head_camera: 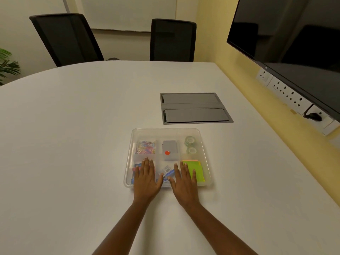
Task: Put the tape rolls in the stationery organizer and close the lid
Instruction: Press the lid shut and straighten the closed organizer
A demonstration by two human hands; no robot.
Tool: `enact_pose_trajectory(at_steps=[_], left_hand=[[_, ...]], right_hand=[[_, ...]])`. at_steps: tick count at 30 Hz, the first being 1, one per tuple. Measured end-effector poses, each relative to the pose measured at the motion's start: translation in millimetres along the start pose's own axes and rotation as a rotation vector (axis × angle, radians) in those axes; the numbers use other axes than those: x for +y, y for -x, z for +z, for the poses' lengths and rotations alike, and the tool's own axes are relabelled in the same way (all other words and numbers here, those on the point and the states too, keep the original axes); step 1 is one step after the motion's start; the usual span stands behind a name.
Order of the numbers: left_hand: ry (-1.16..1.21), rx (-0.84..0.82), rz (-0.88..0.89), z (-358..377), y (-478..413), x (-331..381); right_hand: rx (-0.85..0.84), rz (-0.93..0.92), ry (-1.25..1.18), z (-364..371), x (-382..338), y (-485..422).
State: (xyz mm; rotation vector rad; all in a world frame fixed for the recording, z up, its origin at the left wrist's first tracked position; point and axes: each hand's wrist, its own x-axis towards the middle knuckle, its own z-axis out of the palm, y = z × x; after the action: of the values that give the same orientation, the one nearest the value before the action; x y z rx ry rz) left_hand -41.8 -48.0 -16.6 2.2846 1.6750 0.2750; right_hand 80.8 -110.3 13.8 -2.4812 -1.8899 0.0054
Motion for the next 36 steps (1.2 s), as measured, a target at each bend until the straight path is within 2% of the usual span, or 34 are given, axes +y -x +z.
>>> enact_pose_trajectory(at_steps=[4, 7, 9, 11, 14, 22, 25, 29, 33, 36], left_hand=[[0.001, -0.008, -0.004, -0.9, -0.8, 2.0], [0.013, 0.011, 0.012, -6.6, -4.2, -1.2], [0.043, 0.047, 0.047, -13.4, -6.2, -7.1], [0.052, 0.058, 0.074, -18.0, -8.3, -16.1], [0.058, 0.053, 0.084, -15.6, -8.8, -27.9], [0.032, 0.027, 0.087, -9.0, -5.8, -34.9], [0.098, 0.118, -0.002, -14.7, -15.2, -31.2], [0.232, 0.217, -0.240, -22.4, -14.5, -34.5], [0.361, 0.182, -0.263, -20.7, -12.8, -35.4], [0.326, 0.146, -0.264, -23.0, -13.4, -37.2]], right_hand=[[-0.062, 0.050, -0.040, -1.9, 1.1, -1.3], [-0.136, -0.067, -0.134, 0.9, 14.3, -4.5], [-0.021, -0.125, -0.154, 5.7, 31.8, -8.4], [0.024, -0.021, -0.113, 5.8, 51.2, -10.4], [-0.077, 0.099, -0.126, 3.9, 75.3, -12.0], [-0.127, 0.114, -0.198, 16.0, 88.0, -11.9], [-0.135, 0.101, -0.254, 10.7, 92.5, -21.8], [-0.143, 0.100, -0.295, 12.3, 90.8, -21.8], [-0.179, 0.098, -0.280, 12.3, 91.8, -20.0], [-0.211, 0.101, -0.300, 11.4, 94.5, -21.4]])
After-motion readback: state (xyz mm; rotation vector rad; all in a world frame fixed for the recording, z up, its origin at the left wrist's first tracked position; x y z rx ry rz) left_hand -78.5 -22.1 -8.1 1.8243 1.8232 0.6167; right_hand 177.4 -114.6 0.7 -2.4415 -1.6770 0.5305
